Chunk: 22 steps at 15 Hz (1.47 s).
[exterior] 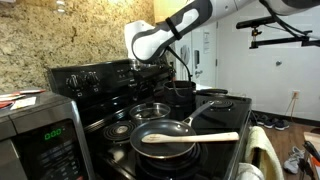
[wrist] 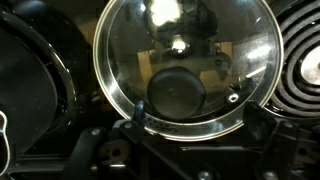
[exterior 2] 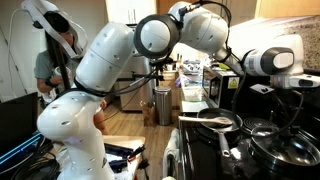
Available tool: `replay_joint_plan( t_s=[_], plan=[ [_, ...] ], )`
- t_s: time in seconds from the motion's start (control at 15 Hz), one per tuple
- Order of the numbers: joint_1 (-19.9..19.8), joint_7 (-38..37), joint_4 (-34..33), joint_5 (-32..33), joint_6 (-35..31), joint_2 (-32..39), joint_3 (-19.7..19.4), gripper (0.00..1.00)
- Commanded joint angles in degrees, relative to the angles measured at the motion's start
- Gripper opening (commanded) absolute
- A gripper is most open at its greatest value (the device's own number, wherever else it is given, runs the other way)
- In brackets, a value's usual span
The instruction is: Pick the lid up from the stove and put it on the pot
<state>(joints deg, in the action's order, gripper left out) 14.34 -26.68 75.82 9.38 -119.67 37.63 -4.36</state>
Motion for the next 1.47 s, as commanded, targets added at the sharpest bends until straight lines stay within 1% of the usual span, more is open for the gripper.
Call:
replay_joint_plan(
  t_s=[0.0, 0.27, 0.53, 0.73, 0.8, 0.87, 0.93, 1.4],
  plan=[
    [0.5, -4.7, -0.7, -0.4, 2.4, 0.1, -0.1, 1.0],
    [0.3, -7.8, -1.0, -1.9, 4.5, 0.2, 0.6, 1.0],
    [1.0, -11.8, -0.8, -0.4, 3.4, 0.3, -0.1, 1.0],
    [0.5, -13.7, -1.0, -2.3, 4.0, 0.3, 0.9, 1.0],
    [0.6, -14.3, -1.0, -2.0, 3.9, 0.3, 0.8, 1.0],
    [0.8, -14.1, -0.5, -0.8, 2.3, 0.2, 0.6, 1.0],
    [0.6, -12.9, -0.2, -0.8, 2.9, 0.0, 0.8, 1.0],
    [0.6, -13.0, -0.2, -0.8, 2.7, 0.0, 0.8, 1.0]
  ],
)
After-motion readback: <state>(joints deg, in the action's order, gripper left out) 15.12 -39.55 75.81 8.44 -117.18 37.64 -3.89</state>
